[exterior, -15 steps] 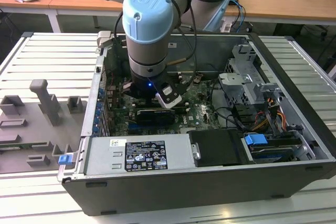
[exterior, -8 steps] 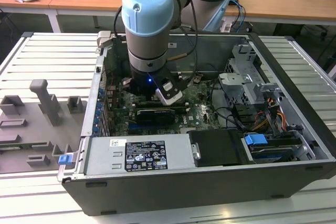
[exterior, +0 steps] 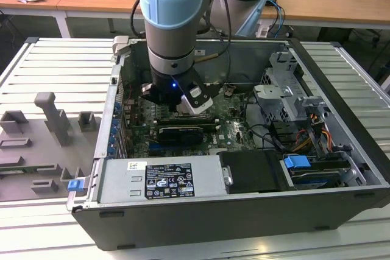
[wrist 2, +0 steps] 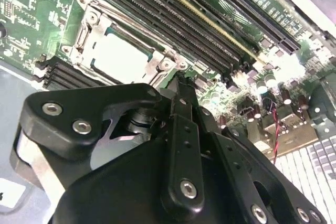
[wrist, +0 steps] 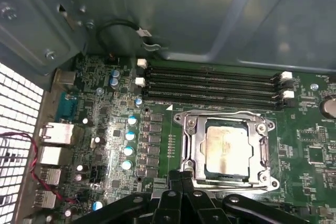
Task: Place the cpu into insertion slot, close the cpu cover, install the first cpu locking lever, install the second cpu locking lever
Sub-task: 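Install the second cpu locking lever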
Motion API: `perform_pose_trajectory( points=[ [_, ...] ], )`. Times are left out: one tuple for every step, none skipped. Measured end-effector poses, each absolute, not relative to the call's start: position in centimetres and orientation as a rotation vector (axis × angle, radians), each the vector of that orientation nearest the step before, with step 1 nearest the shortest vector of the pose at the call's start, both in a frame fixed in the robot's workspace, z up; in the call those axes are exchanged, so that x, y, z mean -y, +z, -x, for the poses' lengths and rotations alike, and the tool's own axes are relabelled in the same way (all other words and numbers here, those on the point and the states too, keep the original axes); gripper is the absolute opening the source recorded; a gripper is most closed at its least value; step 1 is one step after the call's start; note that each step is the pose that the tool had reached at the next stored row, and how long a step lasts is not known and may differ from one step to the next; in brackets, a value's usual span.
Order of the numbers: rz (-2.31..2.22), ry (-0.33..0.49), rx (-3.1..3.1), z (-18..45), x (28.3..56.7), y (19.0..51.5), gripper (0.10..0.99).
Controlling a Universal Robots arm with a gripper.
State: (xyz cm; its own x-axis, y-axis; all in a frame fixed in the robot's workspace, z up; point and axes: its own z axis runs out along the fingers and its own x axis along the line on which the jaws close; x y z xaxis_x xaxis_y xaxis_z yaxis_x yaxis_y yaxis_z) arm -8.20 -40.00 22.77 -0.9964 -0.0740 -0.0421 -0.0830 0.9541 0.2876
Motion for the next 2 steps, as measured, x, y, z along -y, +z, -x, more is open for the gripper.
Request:
perform_pose_trajectory(
  points=[
    [0.124, 0.455, -3.075, 8.20, 40.00, 22.92, 0.106],
    [0.124, 0.455, -3.075, 8.19, 40.00, 22.94, 0.106]
  ],
)
